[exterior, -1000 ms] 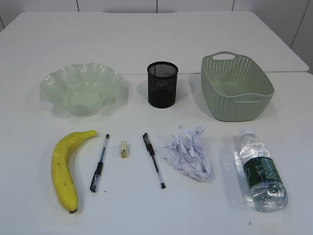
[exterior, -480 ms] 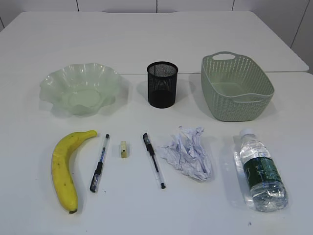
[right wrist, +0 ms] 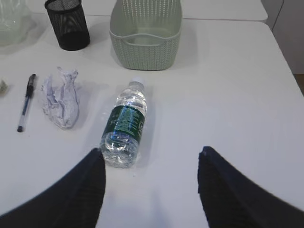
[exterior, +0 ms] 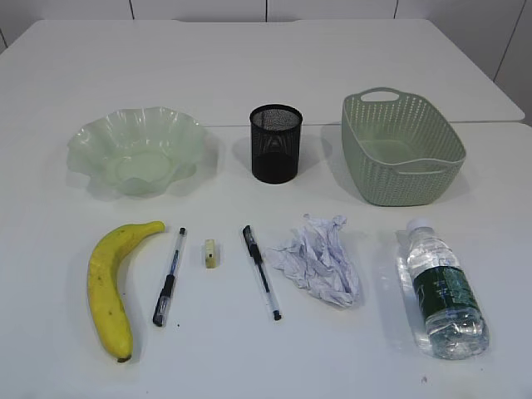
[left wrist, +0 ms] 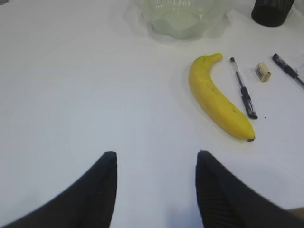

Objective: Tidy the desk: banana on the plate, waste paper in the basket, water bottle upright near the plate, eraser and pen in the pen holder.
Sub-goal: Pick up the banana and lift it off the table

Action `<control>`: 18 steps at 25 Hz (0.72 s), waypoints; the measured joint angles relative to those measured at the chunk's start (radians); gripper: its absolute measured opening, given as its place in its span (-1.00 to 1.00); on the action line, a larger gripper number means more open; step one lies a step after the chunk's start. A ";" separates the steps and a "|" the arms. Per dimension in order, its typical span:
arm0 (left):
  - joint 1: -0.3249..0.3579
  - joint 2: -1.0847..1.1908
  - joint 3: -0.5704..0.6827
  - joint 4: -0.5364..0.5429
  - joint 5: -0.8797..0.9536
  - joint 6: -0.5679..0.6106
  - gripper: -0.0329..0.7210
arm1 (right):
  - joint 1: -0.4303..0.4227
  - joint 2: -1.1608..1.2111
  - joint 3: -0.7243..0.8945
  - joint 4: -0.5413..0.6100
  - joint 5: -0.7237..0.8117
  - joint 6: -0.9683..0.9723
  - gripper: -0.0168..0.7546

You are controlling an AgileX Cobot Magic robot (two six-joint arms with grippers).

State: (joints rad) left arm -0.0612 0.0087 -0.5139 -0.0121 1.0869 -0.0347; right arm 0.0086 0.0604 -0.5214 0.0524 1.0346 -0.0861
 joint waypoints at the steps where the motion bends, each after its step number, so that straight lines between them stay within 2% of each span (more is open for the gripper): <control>1: 0.000 0.002 -0.004 0.000 -0.012 0.000 0.07 | 0.000 0.021 0.000 0.012 -0.019 0.000 0.25; 8: 0.000 0.109 -0.024 -0.016 -0.033 0.000 0.07 | 0.000 0.159 0.000 0.064 -0.079 -0.005 0.25; 18: 0.000 0.288 -0.099 -0.042 -0.044 0.000 0.07 | 0.000 0.195 0.000 0.075 -0.123 -0.035 0.25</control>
State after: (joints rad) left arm -0.0612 0.2970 -0.6129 -0.0541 1.0434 -0.0347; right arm 0.0086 0.2550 -0.5214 0.1270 0.9118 -0.1208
